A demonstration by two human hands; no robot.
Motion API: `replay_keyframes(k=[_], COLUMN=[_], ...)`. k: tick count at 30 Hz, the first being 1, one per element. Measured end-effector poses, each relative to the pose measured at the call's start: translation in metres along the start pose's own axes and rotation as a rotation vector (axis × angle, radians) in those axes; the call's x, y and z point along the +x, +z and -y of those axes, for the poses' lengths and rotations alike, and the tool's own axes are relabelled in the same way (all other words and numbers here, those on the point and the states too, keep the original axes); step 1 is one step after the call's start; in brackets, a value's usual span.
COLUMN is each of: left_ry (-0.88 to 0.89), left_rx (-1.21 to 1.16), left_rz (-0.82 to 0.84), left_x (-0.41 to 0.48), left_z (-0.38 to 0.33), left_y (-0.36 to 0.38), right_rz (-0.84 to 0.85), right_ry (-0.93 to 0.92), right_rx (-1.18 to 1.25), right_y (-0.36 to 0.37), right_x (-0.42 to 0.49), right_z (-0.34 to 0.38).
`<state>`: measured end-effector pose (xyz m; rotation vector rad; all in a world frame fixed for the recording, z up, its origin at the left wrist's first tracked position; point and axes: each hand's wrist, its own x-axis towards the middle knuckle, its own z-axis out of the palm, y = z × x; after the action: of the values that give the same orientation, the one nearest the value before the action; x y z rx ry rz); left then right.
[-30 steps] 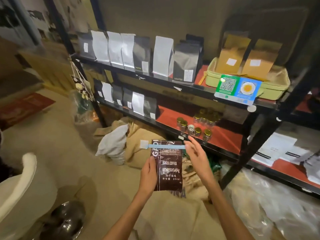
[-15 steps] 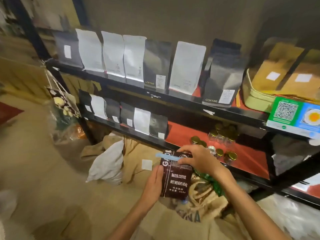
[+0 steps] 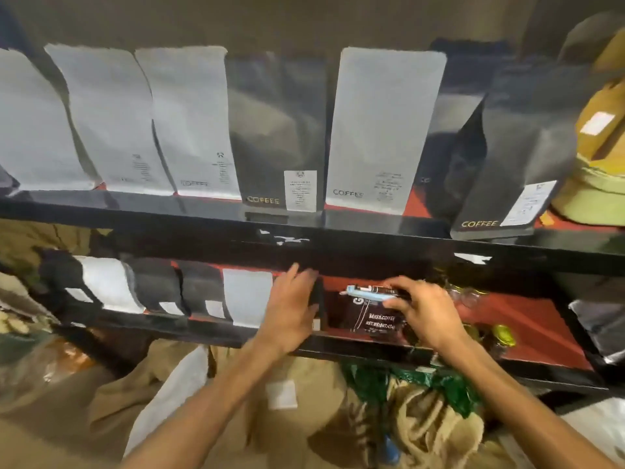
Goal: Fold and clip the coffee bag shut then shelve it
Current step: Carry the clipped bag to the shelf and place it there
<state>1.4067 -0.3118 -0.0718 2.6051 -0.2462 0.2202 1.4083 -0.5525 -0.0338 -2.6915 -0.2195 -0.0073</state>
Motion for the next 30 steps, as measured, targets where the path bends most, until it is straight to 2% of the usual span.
replay_keyframes(k=[2,4,7,11,16,25,30], left_ry=[0.064,0.125,0.131,0.148,0.085,0.015,0.054], left_rx=[0.230,0.384,0.198,0.073,0.023,0.027,0.053], left_rz=[0.007,0.136,0.336,0.276,0.298,0.335,0.287], left_x=[0.026,0.047,0.064,0.070,0.073,0.077,0.074], left_z=[0.023,0.044,0.062,0.069,0.072,0.066,0.068], left_y=[0.001,0.006,0.015,0.024,0.028,0.026,0.026], right_rz=[-0.026,-0.023,0.018,0.042,0.046,0.057,0.025], right_ry=[0.035,0.066,0.081,0.071,0.055,0.055,0.058], right_rx=[0.000,0.002,-0.011,0.011,0.030,0.084,0.065], right_y=[0.018,0.032,0.052,0.072,0.088,0.094,0.097], right_x=[0.011,0.021,0.035,0.045,0.051,0.055,0.060], right_z=[-0.001,0.003,0.004,-0.002,-0.008,-0.014,-0.016])
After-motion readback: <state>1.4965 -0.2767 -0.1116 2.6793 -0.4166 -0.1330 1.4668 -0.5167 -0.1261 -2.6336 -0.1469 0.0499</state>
